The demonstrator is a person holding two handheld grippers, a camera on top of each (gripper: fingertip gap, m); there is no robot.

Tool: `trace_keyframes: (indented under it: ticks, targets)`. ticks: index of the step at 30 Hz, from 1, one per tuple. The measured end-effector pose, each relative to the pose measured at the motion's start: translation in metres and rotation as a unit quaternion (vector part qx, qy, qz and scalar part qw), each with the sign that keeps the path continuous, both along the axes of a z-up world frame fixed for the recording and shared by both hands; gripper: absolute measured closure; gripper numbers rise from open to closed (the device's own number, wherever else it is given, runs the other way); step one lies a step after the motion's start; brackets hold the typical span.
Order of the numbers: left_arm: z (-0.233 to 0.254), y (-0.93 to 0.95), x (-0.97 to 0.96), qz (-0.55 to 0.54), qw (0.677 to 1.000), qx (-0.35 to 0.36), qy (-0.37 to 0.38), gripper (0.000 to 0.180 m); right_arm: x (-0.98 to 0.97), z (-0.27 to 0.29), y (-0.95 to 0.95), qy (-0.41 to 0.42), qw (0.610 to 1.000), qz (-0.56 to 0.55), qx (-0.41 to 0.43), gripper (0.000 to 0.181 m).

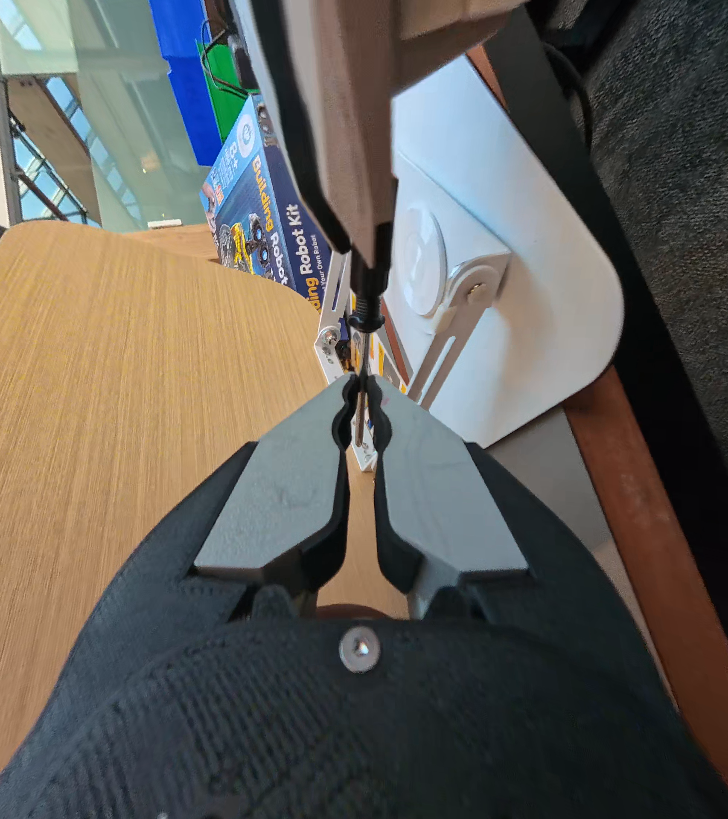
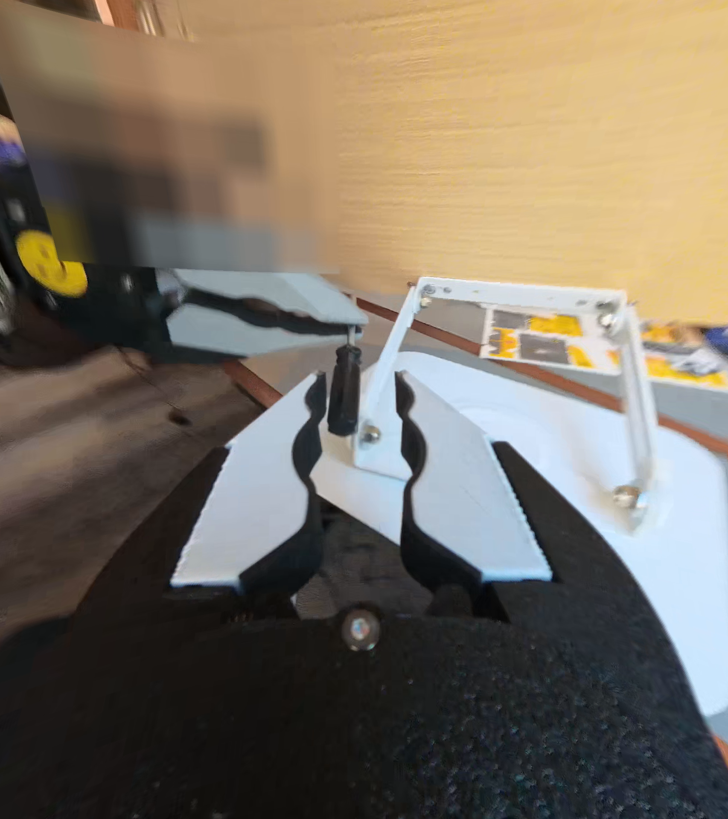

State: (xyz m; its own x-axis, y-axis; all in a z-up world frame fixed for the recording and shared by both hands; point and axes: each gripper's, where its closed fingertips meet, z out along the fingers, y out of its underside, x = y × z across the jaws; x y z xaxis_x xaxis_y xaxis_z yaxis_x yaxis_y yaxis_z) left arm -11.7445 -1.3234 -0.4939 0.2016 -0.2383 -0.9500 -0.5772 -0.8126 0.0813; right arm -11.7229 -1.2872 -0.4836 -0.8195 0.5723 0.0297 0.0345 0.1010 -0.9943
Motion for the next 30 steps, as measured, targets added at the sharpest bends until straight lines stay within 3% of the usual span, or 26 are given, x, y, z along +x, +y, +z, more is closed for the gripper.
trace_keyframes:
  ticks: [3, 7, 21, 22, 25, 30]
  targets:
    - [0.001, -0.001, 0.001, -0.011, 1.000, 0.000, -0.008, 0.178, 0.005, -0.001, -0.004, 0.086, 0.992, -0.034, 0.080, 0.161]
    - [-0.001, -0.003, 0.003, -0.021, 0.999, 0.023, -0.037, 0.178, 0.004, -0.006, -0.009, 0.135, 0.977, -0.064, 0.149, 0.169]
    - [-0.001, -0.003, 0.007, -0.040, 0.991, 0.058, -0.112, 0.177, 0.010, -0.006, -0.013, 0.217, 0.954, -0.064, 0.195, 0.169]
    - [0.002, -0.003, 0.005, -0.027, 0.988, 0.083, -0.124, 0.176, 0.009, -0.004, -0.012, 0.209, 0.959, -0.062, 0.182, 0.170]
    - [0.020, -0.009, 0.003, 0.025, 0.970, 0.193, -0.142, 0.147, 0.000, 0.000, -0.009, 0.156, 0.977, -0.055, 0.133, 0.170]
    - [0.057, -0.054, 0.027, 0.080, 0.867, 0.465, -0.159, 0.156, -0.033, -0.002, 0.008, 0.023, 0.994, -0.079, 0.069, 0.170]
